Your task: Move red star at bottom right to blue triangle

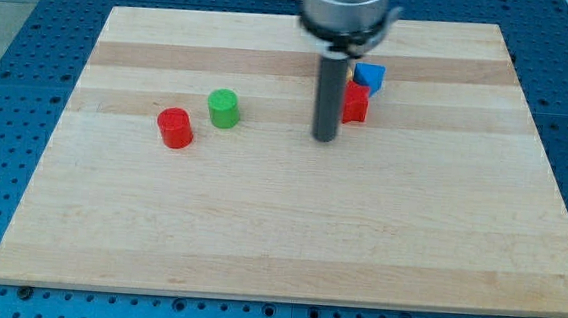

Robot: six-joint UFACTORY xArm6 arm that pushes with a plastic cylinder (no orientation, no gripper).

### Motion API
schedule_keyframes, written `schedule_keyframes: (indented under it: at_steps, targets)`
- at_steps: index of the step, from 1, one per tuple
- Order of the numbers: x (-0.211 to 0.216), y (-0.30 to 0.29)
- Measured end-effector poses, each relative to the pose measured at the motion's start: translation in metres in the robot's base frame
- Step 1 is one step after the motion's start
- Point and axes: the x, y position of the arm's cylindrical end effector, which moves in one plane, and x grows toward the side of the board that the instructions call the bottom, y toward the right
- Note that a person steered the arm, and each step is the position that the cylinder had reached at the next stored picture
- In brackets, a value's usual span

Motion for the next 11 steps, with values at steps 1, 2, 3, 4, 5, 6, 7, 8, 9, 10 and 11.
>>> schedule_keyframes:
  at_steps: [1, 2, 3, 4, 5, 6, 7, 8, 9, 10, 11]
  targets:
    - [-0.009, -0.032]
    - [-0.034, -0.030]
    - [-0.046, -0.011]
    - [-0.046, 0.030]
    - [-0.046, 0.070]
    - [-0.046, 0.110]
    - [-0.046, 0.150]
    - [-0.052, 0.179]
    - [-0.069, 0.189]
    - [-0.084, 0.189]
    - [-0.070, 0.211]
